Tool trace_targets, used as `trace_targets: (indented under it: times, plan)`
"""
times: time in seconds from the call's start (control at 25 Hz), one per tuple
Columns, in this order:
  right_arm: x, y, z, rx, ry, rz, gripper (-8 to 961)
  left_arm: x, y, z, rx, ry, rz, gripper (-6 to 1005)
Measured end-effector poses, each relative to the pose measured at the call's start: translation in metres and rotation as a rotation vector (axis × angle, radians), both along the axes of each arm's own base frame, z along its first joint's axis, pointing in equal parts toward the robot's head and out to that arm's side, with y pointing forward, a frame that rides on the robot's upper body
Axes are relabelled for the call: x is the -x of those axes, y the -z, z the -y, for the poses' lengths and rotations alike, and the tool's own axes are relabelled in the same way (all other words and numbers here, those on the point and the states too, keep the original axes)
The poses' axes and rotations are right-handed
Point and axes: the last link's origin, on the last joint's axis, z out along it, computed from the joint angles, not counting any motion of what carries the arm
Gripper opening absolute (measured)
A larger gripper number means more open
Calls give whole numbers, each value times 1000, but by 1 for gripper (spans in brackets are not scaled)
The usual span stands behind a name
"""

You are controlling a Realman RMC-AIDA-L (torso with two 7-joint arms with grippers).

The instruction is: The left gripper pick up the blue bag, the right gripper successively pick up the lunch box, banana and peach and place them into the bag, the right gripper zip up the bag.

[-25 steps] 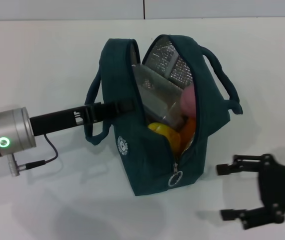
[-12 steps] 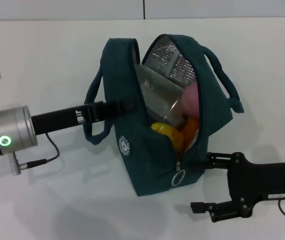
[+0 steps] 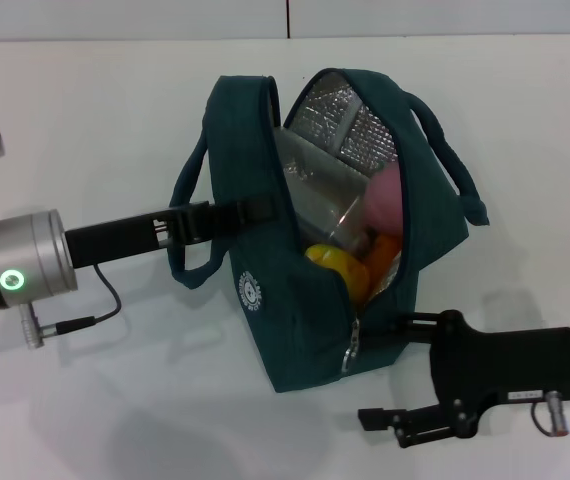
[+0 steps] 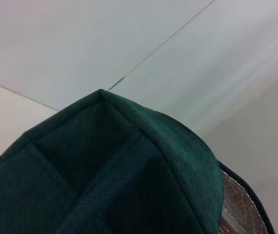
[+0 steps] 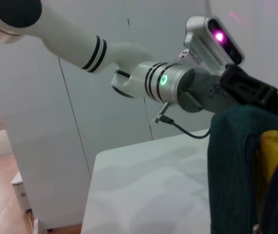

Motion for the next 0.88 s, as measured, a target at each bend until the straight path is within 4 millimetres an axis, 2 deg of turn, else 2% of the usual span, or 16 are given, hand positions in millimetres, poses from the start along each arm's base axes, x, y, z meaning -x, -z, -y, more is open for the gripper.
trace_targets:
  times: [0.32,0.88]
  plan:
    - [6,13,4,26,-27,13,805,-1,0,-1,1,5,0,37]
    - [-2,6,-6,-56,51,2,798,0,0,0,3,1,-3,37]
